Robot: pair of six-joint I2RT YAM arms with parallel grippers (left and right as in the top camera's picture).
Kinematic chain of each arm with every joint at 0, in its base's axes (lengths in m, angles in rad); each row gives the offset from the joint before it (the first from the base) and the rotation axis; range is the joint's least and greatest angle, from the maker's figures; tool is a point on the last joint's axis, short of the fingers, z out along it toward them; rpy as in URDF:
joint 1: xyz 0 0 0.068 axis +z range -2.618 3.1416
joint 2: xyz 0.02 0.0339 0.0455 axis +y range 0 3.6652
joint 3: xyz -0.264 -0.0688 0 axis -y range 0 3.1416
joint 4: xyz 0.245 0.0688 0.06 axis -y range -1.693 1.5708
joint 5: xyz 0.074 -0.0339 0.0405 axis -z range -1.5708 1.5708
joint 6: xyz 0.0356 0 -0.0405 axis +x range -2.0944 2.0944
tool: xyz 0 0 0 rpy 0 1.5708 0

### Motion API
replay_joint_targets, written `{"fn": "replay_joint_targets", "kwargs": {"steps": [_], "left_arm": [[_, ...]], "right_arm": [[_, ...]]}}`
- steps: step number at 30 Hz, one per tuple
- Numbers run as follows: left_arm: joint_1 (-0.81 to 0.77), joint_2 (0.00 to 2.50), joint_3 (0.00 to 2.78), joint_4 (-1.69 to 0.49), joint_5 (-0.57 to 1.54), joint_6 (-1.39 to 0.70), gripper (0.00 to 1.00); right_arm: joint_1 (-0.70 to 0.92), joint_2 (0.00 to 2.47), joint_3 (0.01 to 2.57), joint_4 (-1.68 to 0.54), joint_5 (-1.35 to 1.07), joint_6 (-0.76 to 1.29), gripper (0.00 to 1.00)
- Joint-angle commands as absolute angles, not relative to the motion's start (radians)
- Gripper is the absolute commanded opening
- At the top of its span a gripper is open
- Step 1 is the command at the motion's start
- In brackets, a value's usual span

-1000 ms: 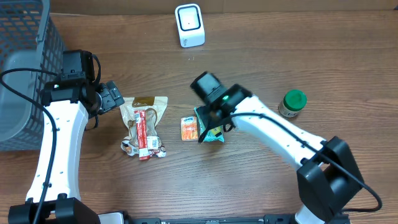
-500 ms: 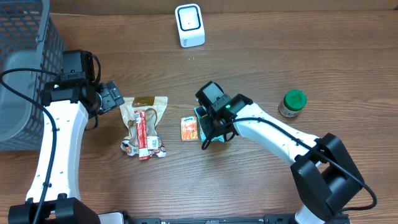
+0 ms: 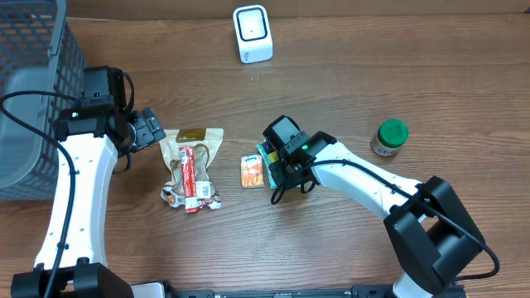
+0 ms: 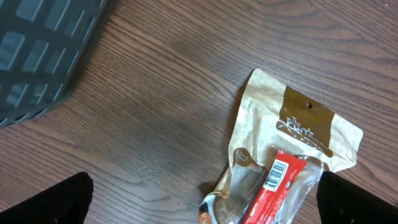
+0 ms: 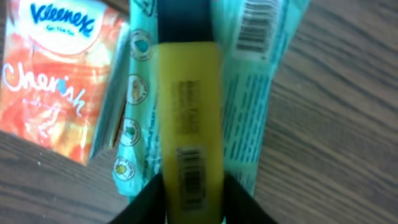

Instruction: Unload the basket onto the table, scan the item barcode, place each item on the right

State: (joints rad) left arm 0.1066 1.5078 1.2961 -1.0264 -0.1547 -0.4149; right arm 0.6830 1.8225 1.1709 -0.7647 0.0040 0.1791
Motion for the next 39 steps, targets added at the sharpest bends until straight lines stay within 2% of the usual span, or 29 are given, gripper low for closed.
{"fn": "replay_joint_targets", "kwargs": {"steps": [1,4,10,26,32,38,39], "left_arm": [[0.108,1.514,1.293,-1.028,-0.165,-0.411,1.00],[0.108,1.514,1.293,-1.028,-0.165,-0.411,1.00],[0.108,1.514,1.293,-1.028,-0.165,-0.411,1.00],[0.108,1.514,1.293,-1.028,-0.165,-0.411,1.00],[0.108,1.514,1.293,-1.028,-0.165,-0.411,1.00],[0.108,1.514,1.293,-1.028,-0.165,-0.411,1.00],[0.108,1.514,1.293,-1.028,-0.165,-0.411,1.00]], "right_arm": [[0.685,1.799,1.261,-0.788,0.009,0.130,0.24],[0.686,1.797,1.314,-0.836,0.009,0.096,0.18],[0.693,1.796,1.336,-0.857,-0.018,0.039,0.15],[0.796,1.796,1.335,-0.911,-0.017,-0.538,0.15],[0.777,1.796,1.335,-0.913,0.102,-0.551,0.15],[0.744,1.796,1.335,-0.920,0.104,-0.551,0.16],[0.739,1.796,1.335,-0.924,0.104,-0.551,0.19]]}}
